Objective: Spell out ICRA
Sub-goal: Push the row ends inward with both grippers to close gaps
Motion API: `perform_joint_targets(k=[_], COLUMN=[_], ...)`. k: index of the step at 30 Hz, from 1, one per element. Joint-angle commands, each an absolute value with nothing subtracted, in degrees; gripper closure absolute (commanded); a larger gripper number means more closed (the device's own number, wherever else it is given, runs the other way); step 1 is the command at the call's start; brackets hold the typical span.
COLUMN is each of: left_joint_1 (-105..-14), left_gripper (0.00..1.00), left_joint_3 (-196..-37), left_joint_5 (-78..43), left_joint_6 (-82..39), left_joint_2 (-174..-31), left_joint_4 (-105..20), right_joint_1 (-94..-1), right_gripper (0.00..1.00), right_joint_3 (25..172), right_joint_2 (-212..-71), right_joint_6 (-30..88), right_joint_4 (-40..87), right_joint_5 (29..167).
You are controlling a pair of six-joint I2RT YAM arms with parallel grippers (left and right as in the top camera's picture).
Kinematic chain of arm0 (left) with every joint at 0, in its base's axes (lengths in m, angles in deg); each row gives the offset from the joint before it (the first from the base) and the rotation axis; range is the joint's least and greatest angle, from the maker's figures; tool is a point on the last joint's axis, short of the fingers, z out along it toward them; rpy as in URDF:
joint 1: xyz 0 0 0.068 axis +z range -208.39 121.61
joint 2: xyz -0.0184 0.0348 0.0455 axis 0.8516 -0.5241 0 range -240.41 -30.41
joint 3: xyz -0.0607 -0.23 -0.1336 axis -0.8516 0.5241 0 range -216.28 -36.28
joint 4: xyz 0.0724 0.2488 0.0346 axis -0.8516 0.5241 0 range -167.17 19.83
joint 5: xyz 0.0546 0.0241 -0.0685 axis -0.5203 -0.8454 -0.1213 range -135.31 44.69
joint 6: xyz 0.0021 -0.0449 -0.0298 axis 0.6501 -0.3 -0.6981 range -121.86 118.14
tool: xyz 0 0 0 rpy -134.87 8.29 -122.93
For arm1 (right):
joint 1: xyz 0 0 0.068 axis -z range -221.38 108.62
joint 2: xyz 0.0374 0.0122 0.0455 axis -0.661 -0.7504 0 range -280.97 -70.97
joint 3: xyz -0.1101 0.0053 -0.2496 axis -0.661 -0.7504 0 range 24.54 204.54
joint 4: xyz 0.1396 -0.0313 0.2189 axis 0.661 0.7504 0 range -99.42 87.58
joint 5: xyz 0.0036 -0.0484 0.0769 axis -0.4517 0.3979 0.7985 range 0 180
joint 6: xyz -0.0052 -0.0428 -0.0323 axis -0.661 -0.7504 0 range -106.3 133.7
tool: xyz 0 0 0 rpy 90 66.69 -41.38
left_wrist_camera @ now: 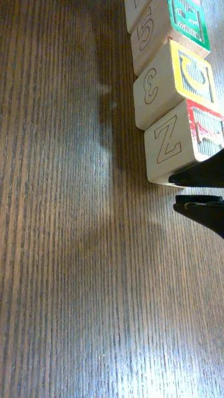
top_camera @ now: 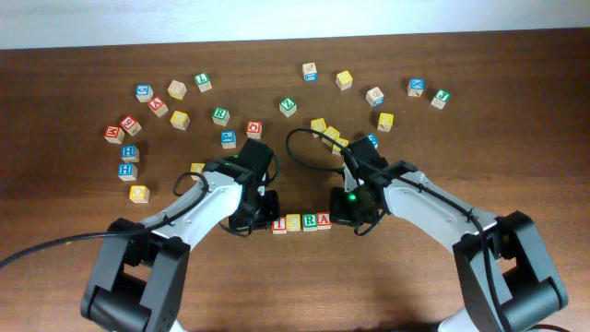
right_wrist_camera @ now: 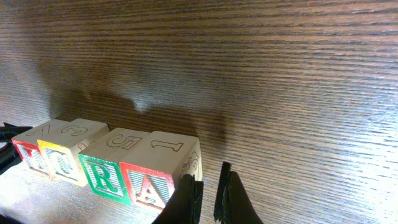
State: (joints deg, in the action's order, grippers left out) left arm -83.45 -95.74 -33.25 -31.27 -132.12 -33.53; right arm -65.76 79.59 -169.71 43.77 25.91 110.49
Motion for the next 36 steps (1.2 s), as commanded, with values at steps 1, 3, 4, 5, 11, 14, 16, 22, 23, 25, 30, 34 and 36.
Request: perform_joint_targets(k=[1,3,4,5,11,14,16,22,23,25,30,34,36], left_joint_1=[-83.5,-83.6,-83.6,-83.6,-83.6,-83.5,-83.6,-83.5,-83.5,-83.5,-83.5,-83.5,-83.5], left_gripper=[1.00,1.00,1.00,1.00,1.00,1.00,1.00,1.00,1.00,1.00,1.00,1.00,1.00], left_joint_3=[-95.2,-95.2,-95.2,-95.2,-95.2,-95.2,-95.2,-95.2,-95.2,-95.2,-95.2,-95.2,-95.2], left_joint_5=[-32.4,-32.4,-32.4,-32.4,-32.4,-32.4,-31.2,-31.1,-31.1,-31.1,-31.1,-31.1,-31.9], left_joint_6=[-31.6,-31.6,-31.6,-31.6,-31.6,-31.6,-31.6,-31.6,-31.6,-31.6,-31.6,-31.6,-31.6], left_joint_2=[-131.9,-131.9,-131.9,-131.9,-131.9,-131.9,-131.9,-131.9,-131.9,-131.9,-131.9,-131.9,-131.9], left_joint_4=[-33.9,-34.1,-34.1,-34.1,-34.1,-34.1,-34.1,-34.3,-34.3,-34.3,-34.3,-34.3,-34.3], right_joint_1=[-66.2,-66.2,-66.2,-66.2,-66.2,-66.2,-66.2,-66.2,-66.2,-66.2,-66.2,-66.2,-66.2], right_gripper=[0.96,0.96,0.96,0.96,0.96,0.96,0.96,0.96,0.96,0.96,0.96,0.96,0.96], right_joint_3=[79.1,79.1,79.1,79.1,79.1,79.1,79.1,79.1,79.1,79.1,79.1,79.1,79.1], right_joint_2=[-170.1,-170.1,-170.1,-170.1,-170.1,-170.1,-170.1,-170.1,-170.1,-170.1,-170.1,-170.1,-170.1], right_joint_6=[44.2,44.2,44.2,44.2,44.2,44.3,44.3,44.7,44.7,44.7,45.8,46.0,45.9], right_joint_4=[25.8,25.6,25.7,25.7,25.6,25.5,25.5,25.5,25.4,25.4,25.5,25.5,25.7], right_joint_5=[111.0,111.0,111.0,111.0,111.0,111.1,111.3,112.3,112.3,112.3,112.4,112.3,111.1])
